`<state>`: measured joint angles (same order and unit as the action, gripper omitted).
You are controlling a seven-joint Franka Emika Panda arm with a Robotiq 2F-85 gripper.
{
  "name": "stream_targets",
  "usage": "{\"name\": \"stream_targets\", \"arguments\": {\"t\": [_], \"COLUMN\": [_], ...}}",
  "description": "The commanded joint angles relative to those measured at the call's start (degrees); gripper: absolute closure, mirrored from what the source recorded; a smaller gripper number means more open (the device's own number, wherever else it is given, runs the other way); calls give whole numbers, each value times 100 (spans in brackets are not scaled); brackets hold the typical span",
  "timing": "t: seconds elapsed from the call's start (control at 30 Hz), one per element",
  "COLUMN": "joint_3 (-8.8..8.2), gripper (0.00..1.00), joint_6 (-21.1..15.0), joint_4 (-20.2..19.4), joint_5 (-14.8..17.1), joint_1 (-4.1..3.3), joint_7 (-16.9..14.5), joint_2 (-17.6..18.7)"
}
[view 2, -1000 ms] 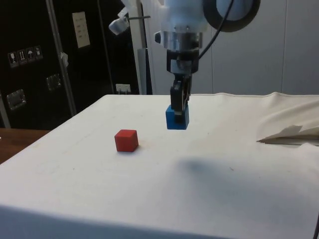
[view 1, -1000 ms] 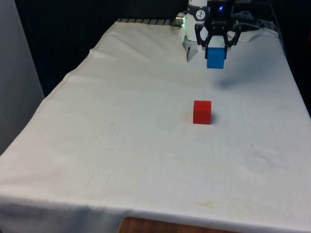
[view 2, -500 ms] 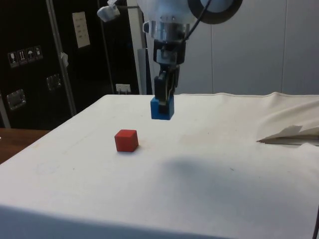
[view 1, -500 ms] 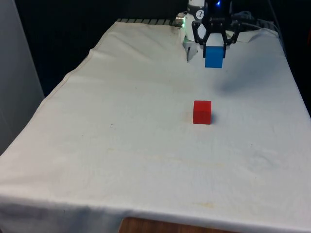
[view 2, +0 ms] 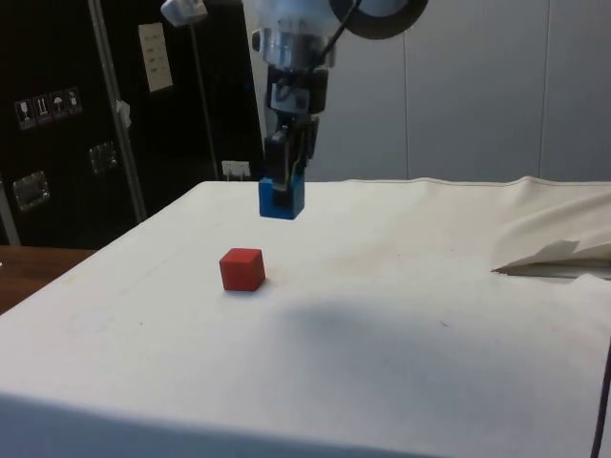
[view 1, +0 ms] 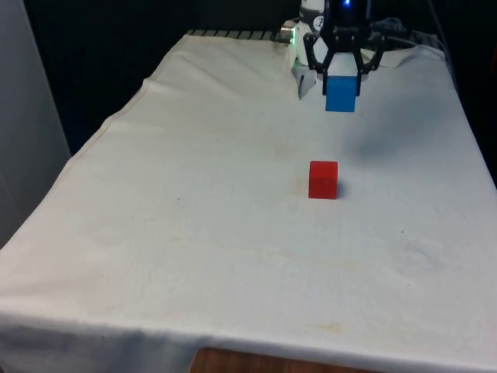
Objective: Stack the two cubes.
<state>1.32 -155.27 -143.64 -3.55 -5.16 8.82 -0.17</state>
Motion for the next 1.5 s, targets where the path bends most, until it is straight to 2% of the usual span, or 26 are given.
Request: {"name": "stream_targets", "arguments": {"t": [0.0,0.07,0.37,0.4,0.43,0.63,0.67,0.7,0.87,0.93,0.97,1.0,1.2,1.23,1.27,1.47], "joint_3": [0,-11,-46,-69,-52,-69,-120,-69,-57,-57,-143,-63,-86,-155,-86,-69], "gripper": [98,98,98,98,98,98,98,98,98,98,98,98,98,98,98,98], "joint_6": [34,0,63,11,69,63,17,63,86,103,34,115,178,143,178,126], "joint_4": [138,115,768,710,819,1140,1100,1175,1381,1444,1409,1473,1604,1587,1604,1616], "joint_5": [69,0,103,0,103,143,0,149,212,252,92,281,464,332,481,544], "joint_1": [0,0,17,6,17,40,11,40,86,92,46,97,86,52,86,97], "joint_7": [-34,0,-92,-17,-97,-132,-29,-138,-166,-195,-74,-212,-350,-258,-361,-372], "joint_2": [103,92,602,567,647,957,917,997,1232,1301,1278,1335,1507,1478,1524,1662]}}
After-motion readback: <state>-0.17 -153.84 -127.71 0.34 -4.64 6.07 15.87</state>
